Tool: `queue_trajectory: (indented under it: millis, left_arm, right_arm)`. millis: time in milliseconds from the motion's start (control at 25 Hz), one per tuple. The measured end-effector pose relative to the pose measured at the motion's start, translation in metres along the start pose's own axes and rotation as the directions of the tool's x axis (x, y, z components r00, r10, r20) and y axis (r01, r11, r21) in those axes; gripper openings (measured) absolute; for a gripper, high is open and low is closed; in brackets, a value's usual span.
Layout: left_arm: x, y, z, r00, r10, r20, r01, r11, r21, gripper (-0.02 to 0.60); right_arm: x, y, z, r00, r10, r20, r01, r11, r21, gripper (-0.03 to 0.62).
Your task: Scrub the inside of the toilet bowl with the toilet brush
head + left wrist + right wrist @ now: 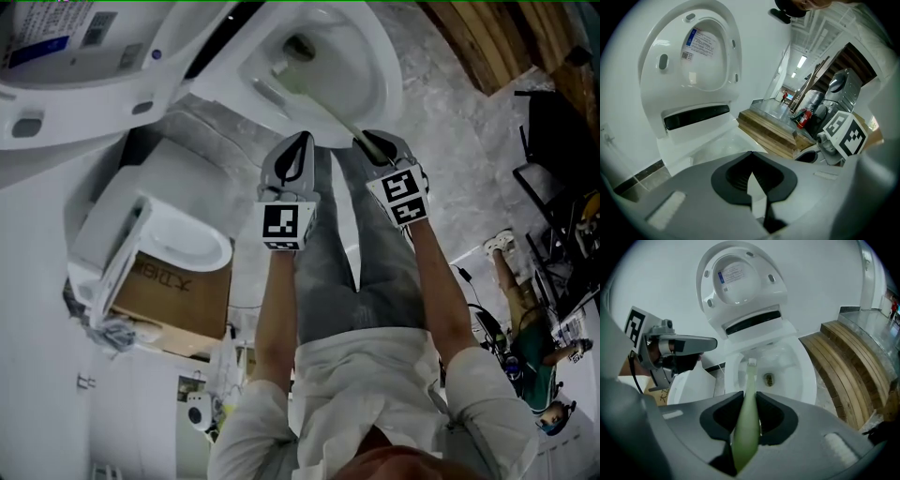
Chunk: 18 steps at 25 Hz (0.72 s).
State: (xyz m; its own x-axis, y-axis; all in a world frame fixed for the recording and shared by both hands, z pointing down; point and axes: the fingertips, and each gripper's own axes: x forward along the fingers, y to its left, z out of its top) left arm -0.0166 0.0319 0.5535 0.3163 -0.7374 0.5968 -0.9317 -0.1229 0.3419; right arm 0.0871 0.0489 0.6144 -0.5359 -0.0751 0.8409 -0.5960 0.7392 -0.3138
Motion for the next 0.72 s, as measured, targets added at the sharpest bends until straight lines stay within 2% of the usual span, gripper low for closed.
queue_trajectory:
  millis: [360, 720]
  left_arm:
    - [-0.001, 0.005, -0.015, 0.999, -0.002, -0.032, 0.001, 1.000, -0.022, 0.018]
    - [0.000, 0.005, -0.017, 1.000, -0.007, -0.030, 0.005, 0.999, -0.042, 0.018]
  right_arm:
    - [0.027, -0.003, -0.014, 0.996, 0.005, -0.094, -0.006, 1.000, -0.012, 0.087]
    - [0.035, -0.006, -0.027, 0.982, 0.003, -0.189, -0.014, 0.998, -0.061, 0.087]
